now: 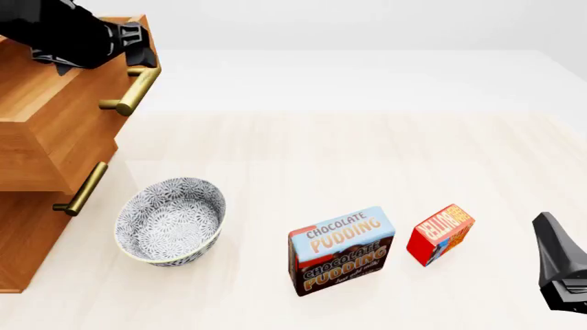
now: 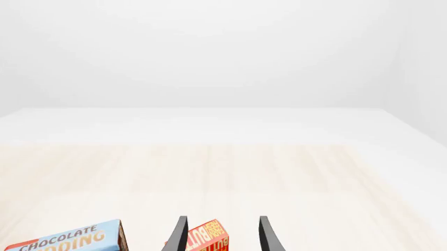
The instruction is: Put the butter at the back in the top drawer of the cabinet and close it.
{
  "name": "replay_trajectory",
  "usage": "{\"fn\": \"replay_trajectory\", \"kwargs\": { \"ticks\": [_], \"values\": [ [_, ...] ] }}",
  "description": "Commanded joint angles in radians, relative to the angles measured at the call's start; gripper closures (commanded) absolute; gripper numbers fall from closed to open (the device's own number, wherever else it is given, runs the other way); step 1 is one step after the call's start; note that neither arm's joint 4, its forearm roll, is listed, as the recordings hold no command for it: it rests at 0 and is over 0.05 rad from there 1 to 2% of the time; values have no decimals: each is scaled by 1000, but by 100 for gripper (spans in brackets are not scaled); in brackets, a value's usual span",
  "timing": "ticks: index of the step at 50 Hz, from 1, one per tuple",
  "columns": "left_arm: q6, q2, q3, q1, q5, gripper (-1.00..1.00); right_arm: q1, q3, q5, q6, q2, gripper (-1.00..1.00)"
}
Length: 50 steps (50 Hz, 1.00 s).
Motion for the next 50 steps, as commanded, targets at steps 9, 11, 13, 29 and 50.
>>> {"fn": "replay_trajectory", "kwargs": {
  "ticks": [9, 11, 13, 29, 50],
  "values": [
    [-7, 17, 21, -10, -15, -100, 0, 0, 0, 0, 0, -100],
    [-7, 17, 22, -11, -16, -100, 0, 0, 0, 0, 0, -100],
    [-8, 19, 23, -14, -17, -100, 0, 0, 0, 0, 0, -100],
    [-3, 25, 29, -27, -17, -100, 0, 0, 0, 0, 0, -100],
    [-6, 39, 28, -60, -17, -100, 0, 0, 0, 0, 0, -100]
  ]
}}
